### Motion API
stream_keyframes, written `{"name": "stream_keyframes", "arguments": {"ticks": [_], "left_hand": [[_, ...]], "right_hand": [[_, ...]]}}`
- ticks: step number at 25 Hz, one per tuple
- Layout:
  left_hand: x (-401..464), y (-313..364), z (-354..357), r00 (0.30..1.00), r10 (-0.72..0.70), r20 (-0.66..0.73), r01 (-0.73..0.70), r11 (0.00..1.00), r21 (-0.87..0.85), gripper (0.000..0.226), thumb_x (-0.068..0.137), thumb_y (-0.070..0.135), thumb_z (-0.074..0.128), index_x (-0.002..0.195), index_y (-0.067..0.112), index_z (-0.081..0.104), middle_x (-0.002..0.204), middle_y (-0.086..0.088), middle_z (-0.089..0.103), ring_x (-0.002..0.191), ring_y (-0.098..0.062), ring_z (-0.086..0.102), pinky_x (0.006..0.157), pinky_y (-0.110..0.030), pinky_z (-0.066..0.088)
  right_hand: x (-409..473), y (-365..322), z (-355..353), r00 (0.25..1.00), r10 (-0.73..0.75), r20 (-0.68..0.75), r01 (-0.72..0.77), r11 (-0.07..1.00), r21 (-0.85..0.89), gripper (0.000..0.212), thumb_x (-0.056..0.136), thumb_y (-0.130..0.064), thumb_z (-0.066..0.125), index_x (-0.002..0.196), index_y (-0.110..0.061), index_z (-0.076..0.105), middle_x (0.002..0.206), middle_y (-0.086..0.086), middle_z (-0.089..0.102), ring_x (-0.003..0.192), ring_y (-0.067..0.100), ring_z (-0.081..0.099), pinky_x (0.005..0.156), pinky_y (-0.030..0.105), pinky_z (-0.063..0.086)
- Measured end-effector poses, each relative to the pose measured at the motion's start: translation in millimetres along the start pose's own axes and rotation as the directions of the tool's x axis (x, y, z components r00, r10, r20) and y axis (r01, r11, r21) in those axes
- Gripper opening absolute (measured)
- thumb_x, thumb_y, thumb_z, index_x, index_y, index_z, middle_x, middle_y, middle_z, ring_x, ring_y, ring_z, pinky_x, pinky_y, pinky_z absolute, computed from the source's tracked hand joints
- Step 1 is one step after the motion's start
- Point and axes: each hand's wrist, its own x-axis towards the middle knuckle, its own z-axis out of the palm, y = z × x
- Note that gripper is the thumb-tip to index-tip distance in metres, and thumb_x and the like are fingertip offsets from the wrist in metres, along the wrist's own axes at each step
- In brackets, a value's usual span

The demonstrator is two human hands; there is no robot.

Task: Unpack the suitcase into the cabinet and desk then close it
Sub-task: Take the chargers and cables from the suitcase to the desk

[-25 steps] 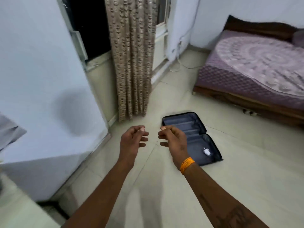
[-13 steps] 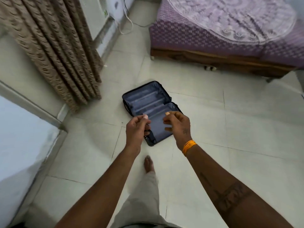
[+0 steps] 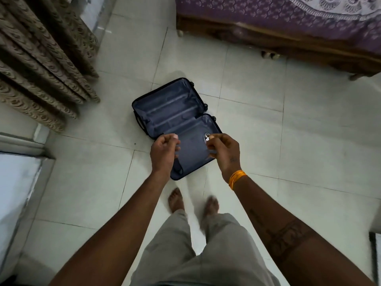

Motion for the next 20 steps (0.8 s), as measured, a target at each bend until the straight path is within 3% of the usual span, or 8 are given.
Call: {"name": "stream_keyframes", "arguments": {"ticks": [3, 6, 10, 13, 16, 18, 20], "left_hand": [[52, -24, 18, 0.993, -0.076, -0.092, 0.075, 0.997, -0.019, 0.013, 0.095, 0.028, 0.071, 0.097, 0.015, 0.073, 0.092, -0.007, 0.079, 0.076, -0.017, 0.071, 0.067, -0.035, 0.059], [101, -69, 38, 0.967, -0.159, -0.199, 0.161, 0.987, -0.007, 0.013, 0.092, 0.028, 0.073, 0.099, 0.017, 0.075, 0.089, -0.004, 0.077, 0.079, -0.016, 0.072, 0.07, -0.036, 0.061], [167, -150, 69, 0.93, -0.181, -0.32, 0.212, 0.975, 0.066, 0.011, 0.088, 0.029, 0.073, 0.097, 0.024, 0.076, 0.086, 0.005, 0.076, 0.082, -0.014, 0.072, 0.077, -0.038, 0.063], [226, -237, 93, 0.896, -0.207, -0.393, 0.292, 0.942, 0.169, 0.016, 0.09, 0.025, 0.076, 0.105, 0.022, 0.075, 0.091, 0.011, 0.073, 0.093, -0.015, 0.072, 0.086, -0.028, 0.058], [297, -327, 105, 0.857, -0.21, -0.47, 0.356, 0.901, 0.247, 0.046, 0.086, 0.028, 0.08, 0.129, 0.014, 0.068, 0.115, 0.003, 0.071, 0.112, -0.021, 0.068, 0.092, -0.025, 0.051], [343, -388, 107, 0.843, -0.182, -0.506, 0.405, 0.834, 0.374, 0.075, 0.08, 0.038, 0.083, 0.145, 0.013, 0.055, 0.14, -0.011, 0.061, 0.131, -0.032, 0.057, 0.107, -0.037, 0.047], [383, -438, 109, 0.782, -0.204, -0.589, 0.513, 0.747, 0.422, 0.101, 0.077, 0.046, 0.085, 0.158, 0.013, 0.035, 0.156, -0.018, 0.042, 0.142, -0.039, 0.041, 0.115, -0.047, 0.037]], "right_hand": [[61, 4, 0, 1.0, 0.016, -0.009, -0.016, 0.999, -0.038, 0.013, 0.089, -0.019, 0.072, 0.095, -0.008, 0.075, 0.1, 0.018, 0.076, 0.089, 0.04, 0.072, 0.075, 0.044, 0.059], [126, 30, 3, 0.999, 0.029, 0.021, -0.026, 0.992, -0.127, 0.013, 0.089, -0.019, 0.071, 0.095, -0.008, 0.074, 0.098, 0.021, 0.074, 0.083, 0.029, 0.068, 0.072, 0.039, 0.055], [221, 94, 4, 0.997, 0.066, 0.04, -0.052, 0.956, -0.289, 0.011, 0.092, -0.022, 0.072, 0.095, -0.013, 0.075, 0.091, 0.01, 0.077, 0.082, 0.02, 0.069, 0.079, 0.036, 0.057], [304, 174, 10, 0.993, 0.108, 0.054, -0.08, 0.925, -0.371, 0.008, 0.094, -0.017, 0.071, 0.095, -0.009, 0.073, 0.084, 0.002, 0.075, 0.072, 0.002, 0.065, 0.07, 0.02, 0.051], [381, 256, 17, 0.991, 0.109, 0.083, -0.06, 0.892, -0.449, 0.005, 0.094, -0.014, 0.07, 0.097, -0.01, 0.071, 0.081, -0.005, 0.07, 0.066, -0.005, 0.062, 0.066, 0.013, 0.05], [423, 307, 19, 0.996, 0.06, 0.067, -0.018, 0.863, -0.505, 0.011, 0.09, -0.019, 0.072, 0.1, -0.016, 0.069, 0.086, -0.004, 0.072, 0.079, 0.005, 0.067, 0.081, 0.026, 0.054], [461, 360, 18, 0.998, -0.033, 0.063, 0.064, 0.792, -0.607, 0.031, 0.082, -0.03, 0.072, 0.111, -0.019, 0.068, 0.104, 0.004, 0.072, 0.099, 0.02, 0.069, 0.098, 0.041, 0.054]]}}
